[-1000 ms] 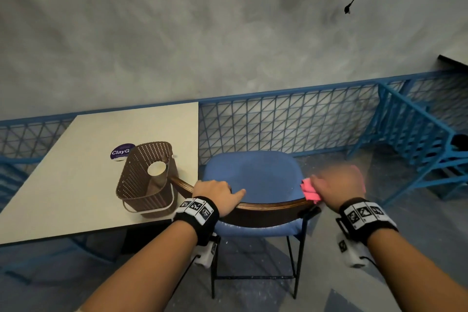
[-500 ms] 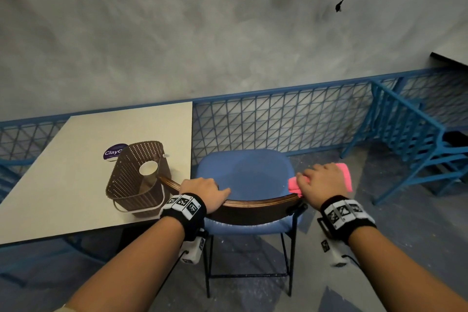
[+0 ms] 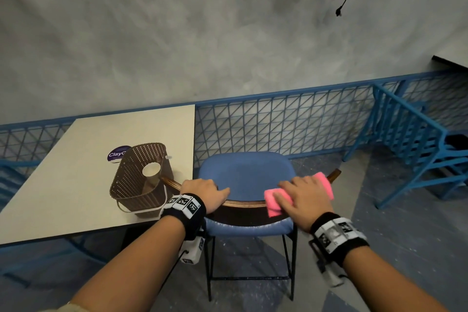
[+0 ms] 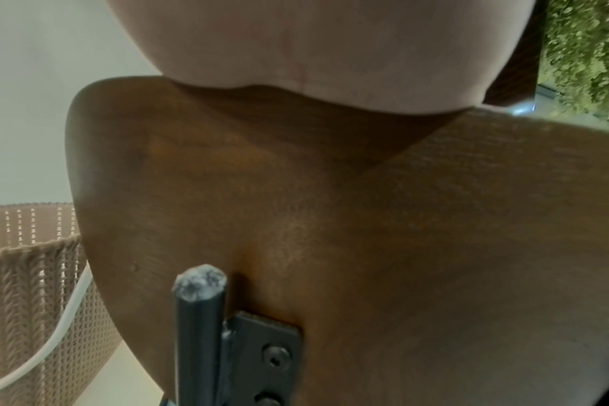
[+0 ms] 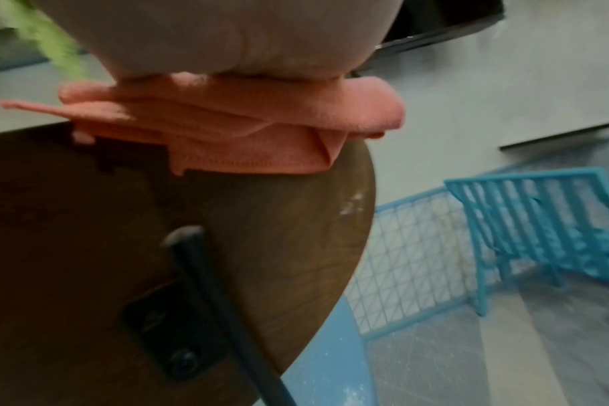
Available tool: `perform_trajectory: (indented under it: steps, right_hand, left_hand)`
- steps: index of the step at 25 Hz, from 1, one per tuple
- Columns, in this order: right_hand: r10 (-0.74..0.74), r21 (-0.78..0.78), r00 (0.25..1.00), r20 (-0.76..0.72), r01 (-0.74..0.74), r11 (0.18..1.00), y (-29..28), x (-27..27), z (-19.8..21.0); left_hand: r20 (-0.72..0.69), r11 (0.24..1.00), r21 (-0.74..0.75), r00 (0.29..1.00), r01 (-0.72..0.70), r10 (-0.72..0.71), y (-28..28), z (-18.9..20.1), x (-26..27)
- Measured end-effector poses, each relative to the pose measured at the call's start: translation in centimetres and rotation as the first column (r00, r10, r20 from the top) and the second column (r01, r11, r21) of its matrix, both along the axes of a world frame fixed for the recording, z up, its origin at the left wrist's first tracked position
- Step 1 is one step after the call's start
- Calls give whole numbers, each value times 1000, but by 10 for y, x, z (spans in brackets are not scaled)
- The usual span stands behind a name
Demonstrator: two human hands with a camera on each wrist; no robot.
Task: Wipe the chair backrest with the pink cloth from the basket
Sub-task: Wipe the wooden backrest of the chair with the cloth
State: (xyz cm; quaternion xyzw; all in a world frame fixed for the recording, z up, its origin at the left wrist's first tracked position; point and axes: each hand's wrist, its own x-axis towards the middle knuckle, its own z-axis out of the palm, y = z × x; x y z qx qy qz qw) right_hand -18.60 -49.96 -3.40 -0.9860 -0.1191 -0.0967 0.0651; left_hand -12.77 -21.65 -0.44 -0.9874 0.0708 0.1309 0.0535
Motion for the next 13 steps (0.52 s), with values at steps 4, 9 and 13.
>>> perform_trajectory:
  steps: [4,9,13]
  right_hand:
    - [-164,122,986,13,161,979,-78,24,-8]
    - [-238,-80,971,-28,235,969,-66,31,-22]
    - [-174,6,985,17,174,985,12,3,2]
  left_hand:
    - [5,1000,-15,1000,-2,2,0,1,-1]
    - [9,1000,-2,1000,12,-12,-1,2,-3]
    - [6,1000,-9,1000,9,-9,-1,1,-2]
